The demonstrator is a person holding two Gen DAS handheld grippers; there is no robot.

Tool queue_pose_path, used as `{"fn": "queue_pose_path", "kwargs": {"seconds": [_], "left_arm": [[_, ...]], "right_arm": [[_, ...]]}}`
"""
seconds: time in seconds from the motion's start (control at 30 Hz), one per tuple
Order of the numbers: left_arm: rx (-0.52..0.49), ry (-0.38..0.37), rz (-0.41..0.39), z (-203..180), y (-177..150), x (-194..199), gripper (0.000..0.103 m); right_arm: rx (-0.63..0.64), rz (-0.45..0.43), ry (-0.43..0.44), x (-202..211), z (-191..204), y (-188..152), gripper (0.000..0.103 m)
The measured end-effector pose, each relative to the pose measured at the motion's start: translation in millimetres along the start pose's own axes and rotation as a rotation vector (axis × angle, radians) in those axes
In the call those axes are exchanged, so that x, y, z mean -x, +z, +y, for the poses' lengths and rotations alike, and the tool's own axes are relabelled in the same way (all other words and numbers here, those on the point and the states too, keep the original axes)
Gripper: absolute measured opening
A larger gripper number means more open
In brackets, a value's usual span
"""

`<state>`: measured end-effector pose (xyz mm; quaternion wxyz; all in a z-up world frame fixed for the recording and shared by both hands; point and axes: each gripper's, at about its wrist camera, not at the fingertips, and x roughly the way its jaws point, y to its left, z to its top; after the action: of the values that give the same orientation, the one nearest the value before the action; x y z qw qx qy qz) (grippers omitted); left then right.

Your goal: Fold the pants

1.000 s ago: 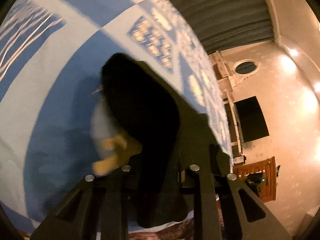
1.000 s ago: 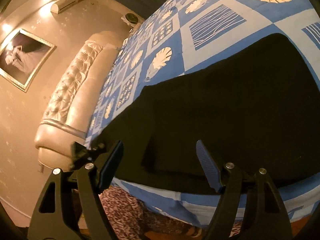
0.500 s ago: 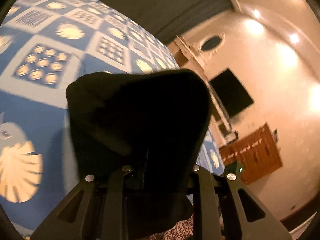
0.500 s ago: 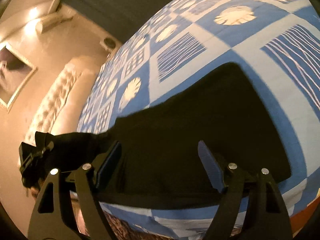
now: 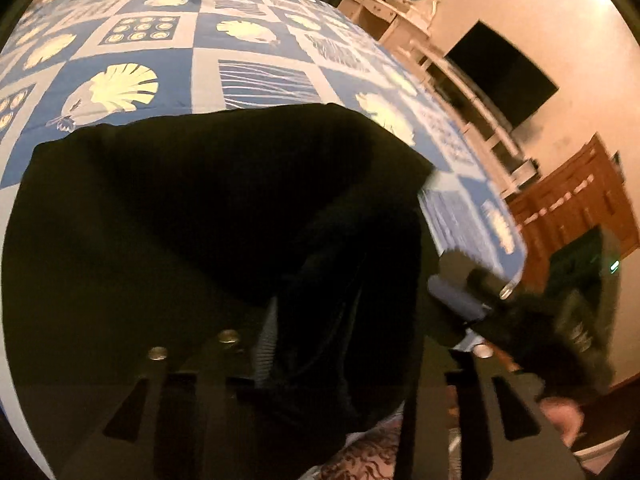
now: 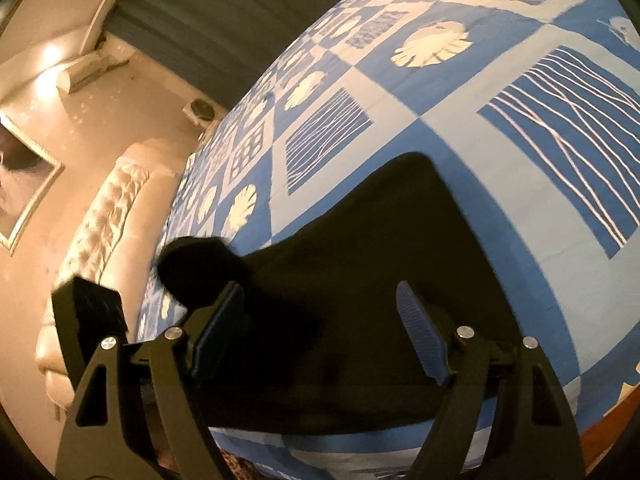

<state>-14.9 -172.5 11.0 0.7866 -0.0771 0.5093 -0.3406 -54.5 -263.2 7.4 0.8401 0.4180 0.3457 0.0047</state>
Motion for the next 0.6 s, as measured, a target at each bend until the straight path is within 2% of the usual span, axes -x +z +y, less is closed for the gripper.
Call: {"fn": "queue_pose_path", "kwargs": {"seconds": [0.03, 0.13, 0.2, 0.3, 0.5, 0.6], "left_arm": [[-0.011, 0.001, -0.005, -4, -2, -1, 0.056], [-0.011, -0.049, -0.037, -14, -6, 9, 0.07], [0.011, -0.068, -0.061, -18, -11, 21, 0.073], [0.085, -0.097, -0.106, -1, -20, 50, 0.075], [0.264, -0.044, -0.165, 65, -57, 108, 0.079], [0.31, 0.062, -0.193, 99, -76, 131, 0.079]], "right_arm": [[-0.013, -0.001, 0.007, 0, -3, 1, 0.079], [-0.072, -0.007, 0.04, 2, -12, 5, 0.079], [-0.086, -0.003, 0.051, 3, -14, 7, 0.08], [-0.077, 0.021, 0.06, 0, -12, 8, 0.081], [-0.024, 0.05, 0.059, -6, 3, 6, 0.081], [0.009, 0.104, 0.013, -14, 12, 2, 0.081]]}}
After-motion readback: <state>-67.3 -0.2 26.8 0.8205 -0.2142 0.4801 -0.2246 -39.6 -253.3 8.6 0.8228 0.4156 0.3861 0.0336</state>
